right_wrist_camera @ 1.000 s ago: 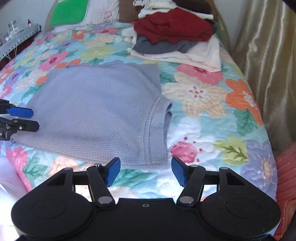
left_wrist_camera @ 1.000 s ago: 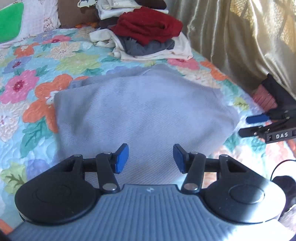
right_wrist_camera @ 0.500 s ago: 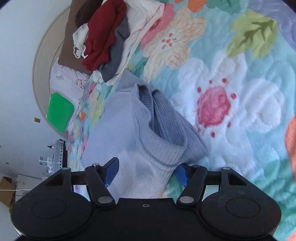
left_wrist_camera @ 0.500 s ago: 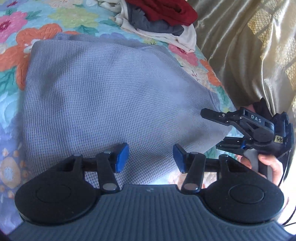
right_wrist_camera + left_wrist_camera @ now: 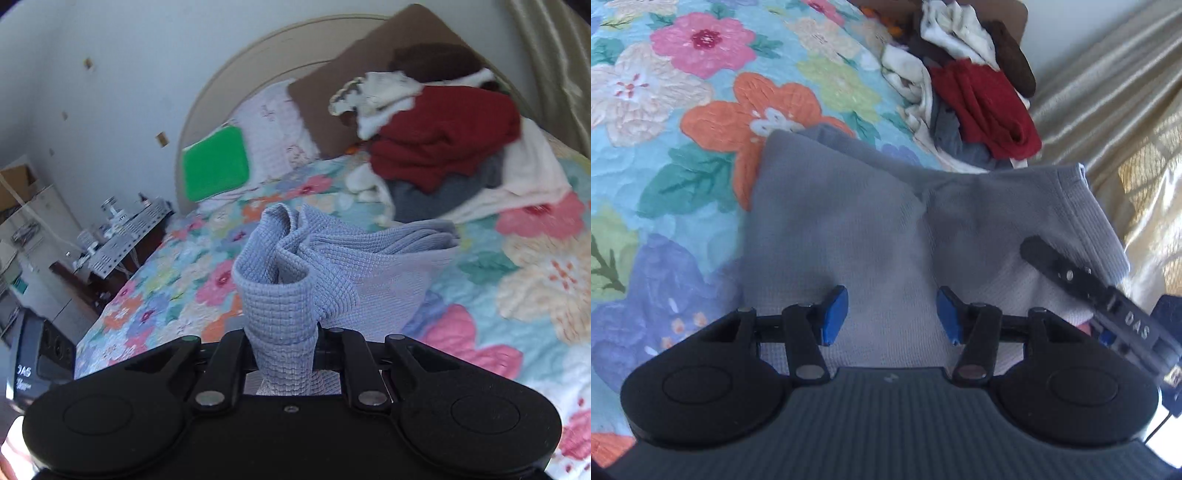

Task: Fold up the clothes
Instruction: 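Grasp the sweatshirt edge with the right gripper and lift it toward the left gripper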

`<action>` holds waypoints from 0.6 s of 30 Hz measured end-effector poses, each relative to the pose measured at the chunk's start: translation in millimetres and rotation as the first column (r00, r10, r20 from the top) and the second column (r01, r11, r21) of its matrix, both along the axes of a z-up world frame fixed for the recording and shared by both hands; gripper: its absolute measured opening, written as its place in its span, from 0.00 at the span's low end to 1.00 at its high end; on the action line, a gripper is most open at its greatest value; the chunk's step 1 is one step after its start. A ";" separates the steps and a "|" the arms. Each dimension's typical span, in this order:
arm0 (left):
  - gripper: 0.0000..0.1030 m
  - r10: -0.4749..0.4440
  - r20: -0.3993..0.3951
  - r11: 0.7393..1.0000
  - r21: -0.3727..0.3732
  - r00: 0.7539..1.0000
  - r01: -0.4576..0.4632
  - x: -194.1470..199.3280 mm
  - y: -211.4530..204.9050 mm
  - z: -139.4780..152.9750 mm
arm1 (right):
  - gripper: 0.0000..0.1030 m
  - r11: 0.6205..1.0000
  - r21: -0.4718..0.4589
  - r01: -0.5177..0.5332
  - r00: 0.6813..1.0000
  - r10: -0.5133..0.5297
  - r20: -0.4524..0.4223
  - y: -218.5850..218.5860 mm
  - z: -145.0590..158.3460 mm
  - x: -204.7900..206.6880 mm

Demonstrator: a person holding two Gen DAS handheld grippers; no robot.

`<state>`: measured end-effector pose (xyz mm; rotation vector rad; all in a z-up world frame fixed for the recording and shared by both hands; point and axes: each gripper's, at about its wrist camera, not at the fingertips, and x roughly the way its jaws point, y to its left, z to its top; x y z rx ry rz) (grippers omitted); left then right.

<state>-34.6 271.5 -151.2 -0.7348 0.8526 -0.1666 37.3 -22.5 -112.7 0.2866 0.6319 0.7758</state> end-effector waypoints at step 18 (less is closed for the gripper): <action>0.51 0.159 0.047 0.986 -0.063 0.986 -0.155 -33.3 61.8 -6.1 | 0.16 0.791 -0.488 -0.368 0.893 0.448 0.052 118.0 -28.2 -41.5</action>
